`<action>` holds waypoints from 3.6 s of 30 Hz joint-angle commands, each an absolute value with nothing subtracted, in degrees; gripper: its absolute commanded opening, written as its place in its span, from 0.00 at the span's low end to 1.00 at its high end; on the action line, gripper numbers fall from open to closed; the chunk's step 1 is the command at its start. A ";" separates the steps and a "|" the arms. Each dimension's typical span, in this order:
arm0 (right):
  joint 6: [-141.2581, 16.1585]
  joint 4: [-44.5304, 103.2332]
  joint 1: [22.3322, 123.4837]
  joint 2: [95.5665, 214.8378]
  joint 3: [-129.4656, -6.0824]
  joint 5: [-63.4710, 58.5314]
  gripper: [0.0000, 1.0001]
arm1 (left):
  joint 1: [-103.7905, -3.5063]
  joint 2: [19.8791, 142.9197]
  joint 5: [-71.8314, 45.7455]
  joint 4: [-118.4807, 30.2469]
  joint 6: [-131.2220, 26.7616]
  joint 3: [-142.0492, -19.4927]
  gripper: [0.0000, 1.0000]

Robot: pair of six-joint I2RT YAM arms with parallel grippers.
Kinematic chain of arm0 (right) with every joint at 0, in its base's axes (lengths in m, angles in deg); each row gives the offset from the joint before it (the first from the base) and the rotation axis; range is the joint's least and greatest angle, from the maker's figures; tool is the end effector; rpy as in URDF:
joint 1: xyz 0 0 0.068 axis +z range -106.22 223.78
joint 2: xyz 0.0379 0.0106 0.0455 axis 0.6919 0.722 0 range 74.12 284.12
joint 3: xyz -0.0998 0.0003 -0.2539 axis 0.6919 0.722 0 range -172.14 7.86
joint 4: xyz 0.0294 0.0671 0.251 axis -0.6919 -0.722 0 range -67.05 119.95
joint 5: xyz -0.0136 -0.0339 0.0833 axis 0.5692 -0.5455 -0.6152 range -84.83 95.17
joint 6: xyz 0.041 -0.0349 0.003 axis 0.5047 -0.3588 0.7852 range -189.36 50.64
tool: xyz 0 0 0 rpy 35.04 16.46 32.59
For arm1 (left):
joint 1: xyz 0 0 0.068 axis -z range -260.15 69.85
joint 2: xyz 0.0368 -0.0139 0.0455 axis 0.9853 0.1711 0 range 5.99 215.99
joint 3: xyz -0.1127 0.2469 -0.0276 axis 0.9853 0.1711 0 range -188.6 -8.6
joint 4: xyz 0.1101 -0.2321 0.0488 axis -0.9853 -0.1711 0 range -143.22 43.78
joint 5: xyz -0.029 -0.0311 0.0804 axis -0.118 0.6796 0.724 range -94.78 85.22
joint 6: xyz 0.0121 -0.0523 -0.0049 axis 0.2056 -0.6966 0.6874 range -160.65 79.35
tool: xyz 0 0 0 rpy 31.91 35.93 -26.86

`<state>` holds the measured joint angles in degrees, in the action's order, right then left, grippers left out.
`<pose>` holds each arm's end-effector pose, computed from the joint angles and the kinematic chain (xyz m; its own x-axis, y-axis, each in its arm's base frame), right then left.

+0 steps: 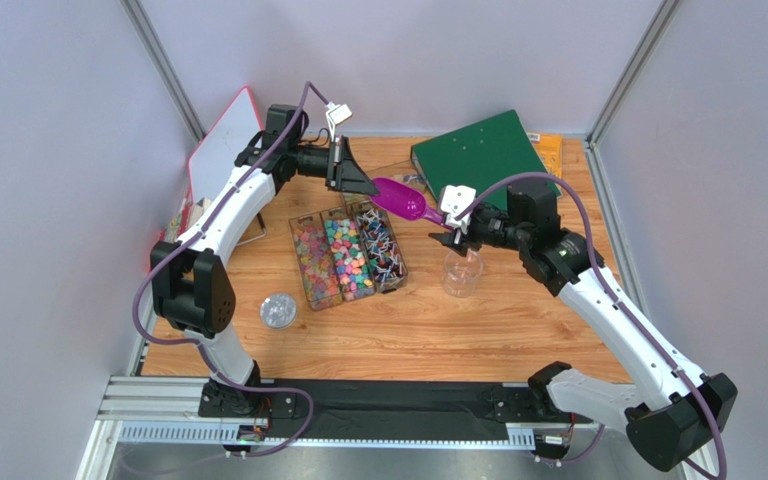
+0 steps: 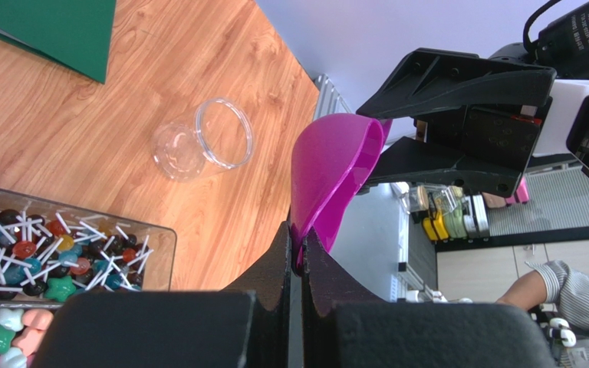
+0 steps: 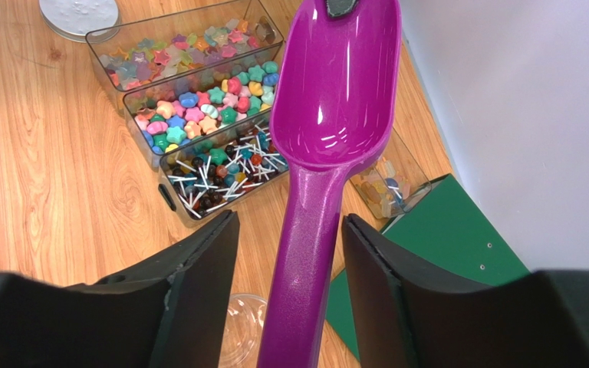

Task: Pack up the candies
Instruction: Pick up the spatula from the center of the board, then move the storage box to the center of the board.

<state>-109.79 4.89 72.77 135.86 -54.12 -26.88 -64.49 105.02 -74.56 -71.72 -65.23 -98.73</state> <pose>0.1960 0.1301 0.3633 0.2602 -0.4842 -0.8354 -0.8715 0.2547 -0.4191 0.3607 -0.1358 0.3468 -0.8436 0.0871 -0.5298 0.5365 0.1760 -0.8253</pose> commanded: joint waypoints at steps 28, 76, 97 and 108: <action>-109.53 6.39 74.28 137.23 -57.09 -21.20 0.00 | -64.68 102.85 -68.52 -77.30 -57.37 -100.62 0.31; -99.25 -10.92 54.59 135.74 -57.09 -12.76 0.00 | -49.93 100.82 -26.83 -91.75 -2.15 -75.74 0.00; -101.53 -12.06 54.50 129.76 -51.99 -9.95 0.00 | -42.71 126.48 -30.36 -89.11 -13.31 -110.63 0.00; -105.58 -14.09 54.50 131.60 -55.07 -9.42 0.00 | -42.71 114.66 -31.55 -86.56 -12.62 -106.61 0.36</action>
<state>-103.38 -14.22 54.48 131.81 -52.13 -10.73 -42.11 125.65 -30.47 -91.67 -14.04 -108.56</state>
